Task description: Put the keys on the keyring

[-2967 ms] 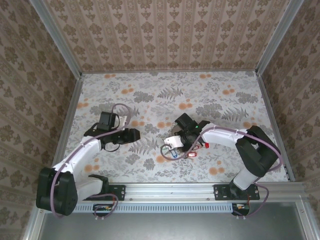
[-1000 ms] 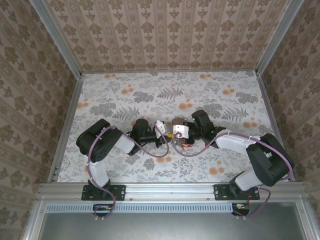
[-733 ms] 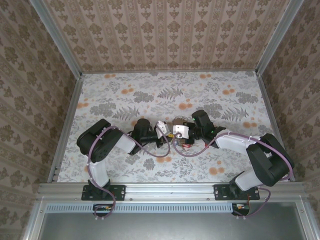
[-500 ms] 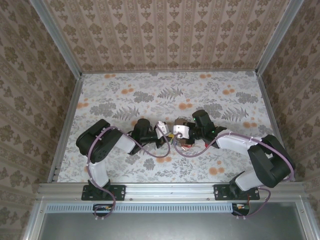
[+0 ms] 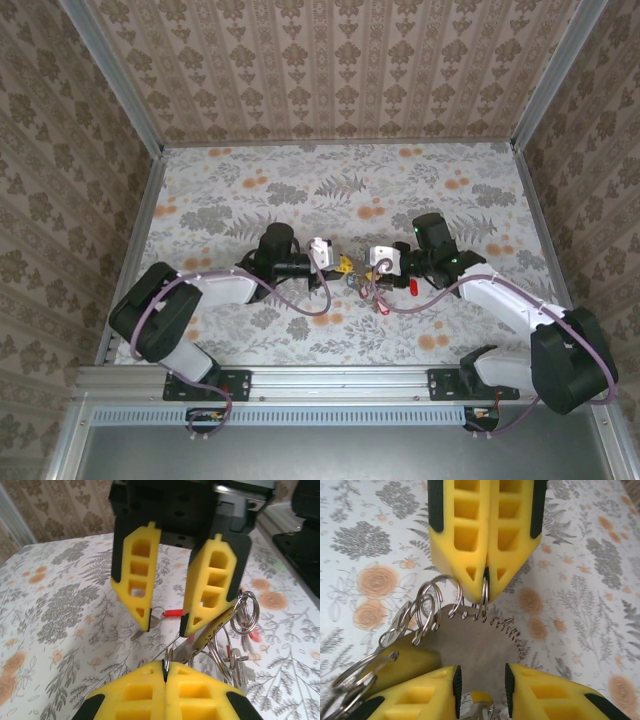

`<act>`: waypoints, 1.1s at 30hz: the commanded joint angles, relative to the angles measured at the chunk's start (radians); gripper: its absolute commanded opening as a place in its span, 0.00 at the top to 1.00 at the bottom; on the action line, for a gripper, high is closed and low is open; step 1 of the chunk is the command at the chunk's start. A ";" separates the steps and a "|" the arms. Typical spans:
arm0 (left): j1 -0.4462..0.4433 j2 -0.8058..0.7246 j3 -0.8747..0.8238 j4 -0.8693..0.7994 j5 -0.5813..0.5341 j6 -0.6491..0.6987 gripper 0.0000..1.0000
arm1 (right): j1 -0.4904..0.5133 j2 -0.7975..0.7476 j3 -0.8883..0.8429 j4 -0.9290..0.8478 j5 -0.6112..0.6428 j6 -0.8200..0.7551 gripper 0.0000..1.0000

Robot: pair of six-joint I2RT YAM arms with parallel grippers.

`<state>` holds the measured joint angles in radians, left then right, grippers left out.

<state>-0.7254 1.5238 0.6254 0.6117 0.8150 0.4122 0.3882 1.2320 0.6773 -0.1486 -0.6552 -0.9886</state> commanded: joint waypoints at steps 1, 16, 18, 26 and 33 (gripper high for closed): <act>0.000 -0.053 0.059 -0.161 0.082 0.114 1.00 | 0.000 -0.011 0.051 -0.056 -0.105 0.034 0.69; -0.023 -0.097 0.099 -0.250 -0.020 0.209 1.00 | 0.046 -0.032 0.018 0.042 -0.155 0.144 0.74; -0.027 -0.098 0.102 -0.254 -0.022 0.217 1.00 | 0.057 -0.015 0.019 0.065 -0.136 0.162 0.76; -0.041 -0.100 0.105 -0.240 -0.046 0.225 1.00 | 0.067 0.022 0.015 0.079 -0.102 0.178 0.78; -0.041 -0.099 0.111 -0.235 -0.051 0.232 1.00 | 0.067 0.023 0.001 0.070 -0.054 0.164 0.80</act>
<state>-0.7597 1.4574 0.6956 0.3458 0.7540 0.6128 0.4500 1.2488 0.6899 -0.0784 -0.7284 -0.8261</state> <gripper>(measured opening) 0.055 0.210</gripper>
